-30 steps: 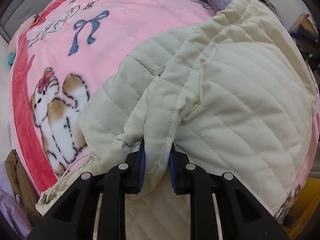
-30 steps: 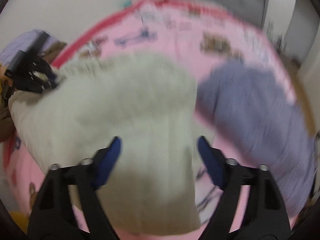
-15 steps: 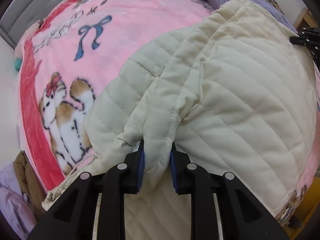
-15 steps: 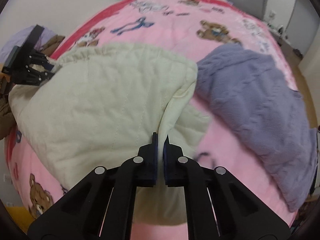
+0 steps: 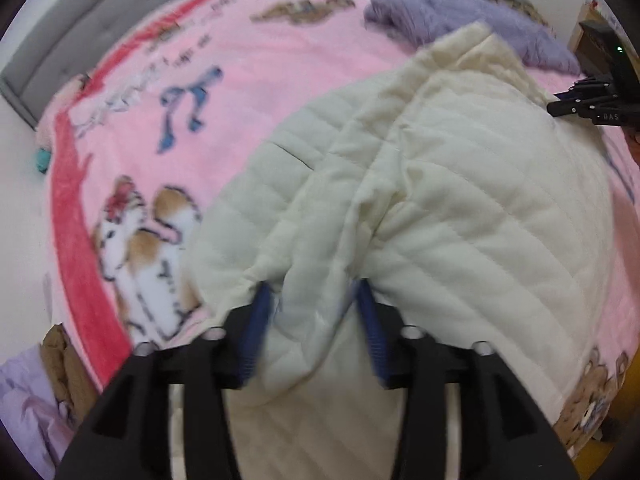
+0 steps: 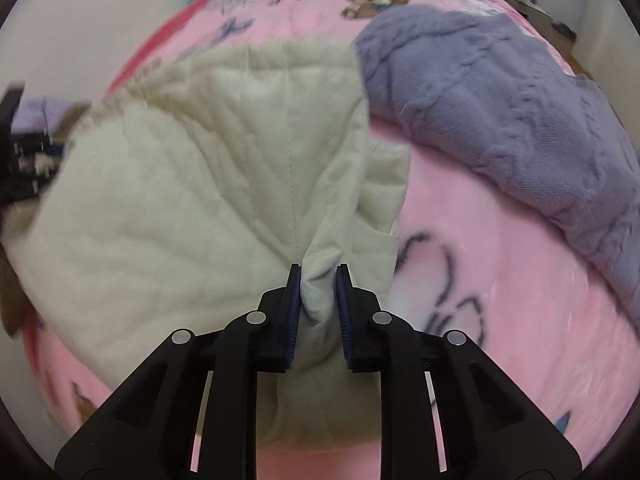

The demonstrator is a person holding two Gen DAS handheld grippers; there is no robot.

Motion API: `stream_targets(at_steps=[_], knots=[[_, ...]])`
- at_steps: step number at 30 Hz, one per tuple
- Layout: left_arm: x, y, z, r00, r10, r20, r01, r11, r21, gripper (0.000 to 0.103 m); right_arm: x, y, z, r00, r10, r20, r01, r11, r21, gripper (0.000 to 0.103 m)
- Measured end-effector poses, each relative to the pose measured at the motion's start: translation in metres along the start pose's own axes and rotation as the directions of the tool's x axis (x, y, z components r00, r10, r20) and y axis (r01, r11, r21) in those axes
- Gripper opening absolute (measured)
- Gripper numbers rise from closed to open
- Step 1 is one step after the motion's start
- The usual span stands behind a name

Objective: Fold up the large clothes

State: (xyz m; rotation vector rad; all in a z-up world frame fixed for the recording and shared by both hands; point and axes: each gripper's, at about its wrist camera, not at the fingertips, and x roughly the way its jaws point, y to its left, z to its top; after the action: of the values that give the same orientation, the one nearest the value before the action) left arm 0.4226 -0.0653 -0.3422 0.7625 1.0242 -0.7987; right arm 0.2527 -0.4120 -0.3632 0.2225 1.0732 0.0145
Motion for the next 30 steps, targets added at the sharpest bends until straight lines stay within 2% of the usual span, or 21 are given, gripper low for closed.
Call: stream_targets(at_steps=[1,2,4,6,7,8,9,11,13,14,16,17,18,20,21,23,24,25,27,29,30], knots=[[-0.013,0.006,-0.007,0.999,0.032,0.035,-0.031,0.999,-0.027,0.087,-0.008,0.002,0.001,1.0,-0.014,0.015,0.014,1.0,-0.01,0.035],[-0.023,0.01,-0.012,0.996,0.05,0.069,-0.047,0.998,-0.05,0.091,-0.016,0.005,0.003,0.999,-0.041,0.034,0.042,0.999,-0.028,0.047],[-0.045,0.022,-0.026,0.986,0.078,0.146,-0.062,0.992,-0.11,0.091,-0.027,0.013,0.005,0.991,-0.124,0.052,0.128,0.989,-0.076,0.048],[-0.065,0.04,-0.044,0.973,0.147,0.176,-0.104,0.967,-0.234,0.091,-0.037,0.021,0.006,0.985,-0.153,0.081,0.161,0.981,-0.108,0.048],[-0.072,0.049,-0.058,0.97,0.185,0.159,-0.125,0.938,-0.324,0.091,-0.04,0.029,0.009,0.985,-0.136,0.103,0.149,0.981,-0.124,0.049],[-0.075,0.054,-0.067,0.971,0.198,0.133,-0.134,0.914,-0.383,0.091,-0.039,0.034,0.011,0.985,-0.136,0.103,0.149,0.98,-0.134,0.059],[-0.075,0.058,-0.08,0.975,0.195,0.108,-0.127,0.884,-0.45,0.091,-0.032,0.039,0.015,0.986,-0.144,0.085,0.156,0.977,-0.149,0.076],[-0.07,0.067,-0.115,0.992,0.115,0.061,-0.057,0.807,-0.588,0.091,-0.019,0.038,0.017,0.986,-0.155,0.061,0.163,0.972,-0.17,0.082],[-0.062,0.068,-0.14,0.997,0.083,0.005,-0.06,0.755,-0.653,0.091,0.0,0.035,0.016,0.993,-0.121,0.016,0.122,0.974,-0.19,0.074],[-0.057,0.069,-0.156,0.997,0.071,-0.027,-0.07,0.73,-0.68,0.091,0.013,0.037,0.017,0.996,-0.085,-0.034,0.076,0.978,-0.196,0.058],[-0.052,0.07,-0.179,0.999,0.041,-0.033,-0.052,0.695,-0.717,0.091,0.029,0.03,0.018,0.995,-0.028,-0.095,0.012,0.985,-0.173,0.054],[-0.05,0.074,-0.191,1.0,0.001,0.001,0.0,0.664,-0.747,0.091,0.031,0.026,0.018,0.994,0.028,-0.109,-0.043,0.989,-0.139,0.027],[-0.048,0.076,-0.198,1.0,-0.02,0.022,0.03,0.637,-0.771,0.091,0.03,0.02,0.019,0.994,0.037,-0.104,-0.047,0.994,-0.094,0.013],[-0.044,0.079,-0.202,0.998,-0.051,0.033,0.057,0.591,-0.805,0.091,0.017,0.011,0.019,0.994,0.077,-0.072,-0.079,0.997,-0.018,0.006],[-0.045,0.078,-0.201,0.998,-0.048,0.031,0.054,0.589,-0.807,0.091,0.003,0.006,0.019,0.995,0.091,-0.043,-0.091,0.996,0.018,0.005],[-0.049,0.073,-0.193,0.999,-0.022,0.034,0.04,0.618,-0.785,0.091,-0.01,0.009,0.015,0.998,0.051,-0.041,-0.052,0.998,-0.027,0.005],[-0.05,0.07,-0.19,0.999,-0.014,0.036,0.037,0.634,-0.773,0.091,-0.01,0.009,0.011,0.998,0.03,-0.057,-0.033,0.998,-0.051,0.004],[-0.053,0.066,-0.184,1.0,0.001,0.03,0.022,0.662,-0.749,0.091,-0.005,0.007,0.005,0.996,0.006,-0.091,-0.011,0.998,-0.062,0.004],[-0.055,0.061,-0.18,0.999,0.015,0.031,0.011,0.697,-0.717,0.092,0.01,-0.003,-0.002,0.986,-0.002,-0.165,-0.001,1.0,-0.016,0.005],[-0.057,0.062,-0.176,0.999,0.03,0.028,-0.002,0.731,-0.683,0.093,0.015,-0.003,-0.004,0.984,-0.021,-0.177,0.027,0.999,0.034,0.005],[-0.058,0.064,-0.175,0.999,0.03,0.025,-0.005,0.739,-0.674,0.093,0.015,0.0,-0.002,0.983,-0.04,-0.177,0.043,0.999,0.017,0.005]])
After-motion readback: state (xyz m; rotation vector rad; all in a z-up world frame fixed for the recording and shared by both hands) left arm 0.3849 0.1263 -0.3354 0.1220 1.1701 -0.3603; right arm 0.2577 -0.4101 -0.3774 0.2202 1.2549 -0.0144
